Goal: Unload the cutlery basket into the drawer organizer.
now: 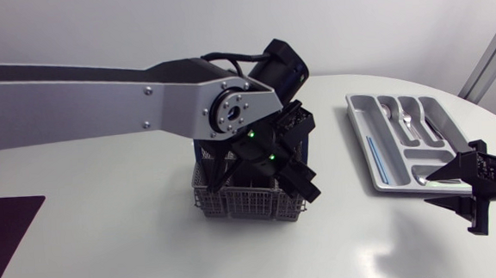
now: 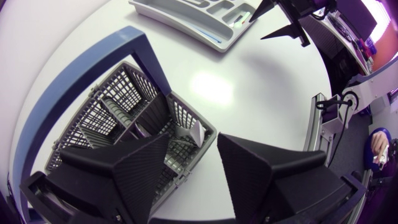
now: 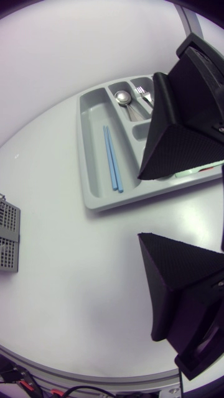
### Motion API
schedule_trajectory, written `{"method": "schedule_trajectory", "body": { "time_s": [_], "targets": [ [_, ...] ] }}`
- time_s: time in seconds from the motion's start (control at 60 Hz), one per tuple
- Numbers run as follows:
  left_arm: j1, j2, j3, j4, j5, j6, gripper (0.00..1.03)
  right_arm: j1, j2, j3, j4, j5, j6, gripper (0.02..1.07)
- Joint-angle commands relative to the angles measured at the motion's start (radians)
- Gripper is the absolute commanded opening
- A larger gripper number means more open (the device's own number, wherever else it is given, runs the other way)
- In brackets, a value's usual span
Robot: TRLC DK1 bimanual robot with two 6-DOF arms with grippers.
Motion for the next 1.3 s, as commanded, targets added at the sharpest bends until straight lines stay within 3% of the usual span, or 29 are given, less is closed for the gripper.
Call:
{"method": "schedule_trajectory", "body": {
  "time_s": [0.0, 0.4, 0.717, 1.083, 1.283],
  "targets": [
    [-0.008, 0.042, 0.021, 0.007, -0.005, -0.020, 0.49, 0.009, -0.050, -0.050, -0.002, -0.020, 0.022, 0.66],
    [-0.008, 0.075, 0.026, 0.037, -0.005, -0.042, 0.30, 0.025, -0.150, -0.144, -0.003, -0.044, 0.026, 0.66],
    [0.012, 0.075, 0.028, 0.044, 0.033, -0.057, 0.06, 0.028, -0.193, -0.156, -0.011, -0.044, 0.034, 0.66],
    [0.059, -0.026, 0.029, 0.023, 0.113, -0.082, 0.04, 0.064, -0.263, -0.176, -0.031, -0.044, 0.068, 0.66],
    [0.068, -0.121, 0.057, -0.054, 0.168, -0.083, 0.04, 0.114, -0.344, -0.176, -0.077, -0.052, 0.123, 0.67]
  ]
}}
